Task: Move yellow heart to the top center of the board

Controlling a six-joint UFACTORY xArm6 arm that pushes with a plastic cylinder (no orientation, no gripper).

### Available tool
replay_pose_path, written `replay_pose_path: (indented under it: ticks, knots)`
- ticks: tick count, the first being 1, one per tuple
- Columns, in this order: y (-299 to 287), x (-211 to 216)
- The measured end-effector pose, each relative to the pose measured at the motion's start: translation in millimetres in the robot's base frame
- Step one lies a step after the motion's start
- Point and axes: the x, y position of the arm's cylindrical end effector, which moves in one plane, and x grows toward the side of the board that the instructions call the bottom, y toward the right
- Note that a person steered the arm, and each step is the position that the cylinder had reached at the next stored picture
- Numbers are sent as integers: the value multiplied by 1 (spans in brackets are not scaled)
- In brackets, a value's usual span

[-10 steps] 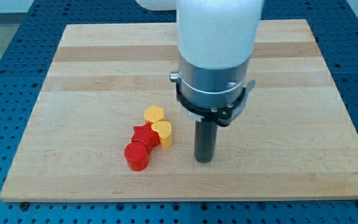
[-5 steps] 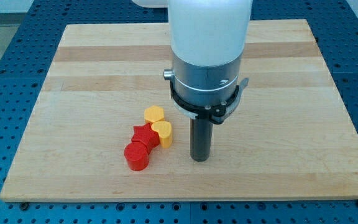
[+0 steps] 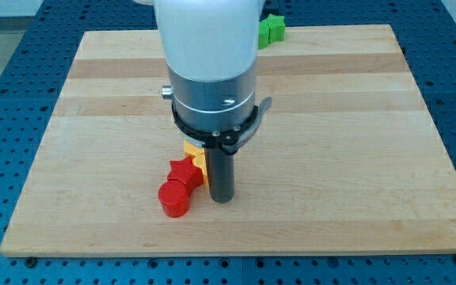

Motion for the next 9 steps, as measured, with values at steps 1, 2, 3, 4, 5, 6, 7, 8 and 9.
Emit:
replay_pose_path:
  ticks: [1,2,3,4,5,6,7,8,9]
  knots:
    - [-8,-2]
    - [-19,-2]
    - [-25,-10]
    - [-25,-25]
    - [-25,-35]
    - [-24,-36]
    - [-24,-37]
    - [-19,-39]
    - [-10,-46]
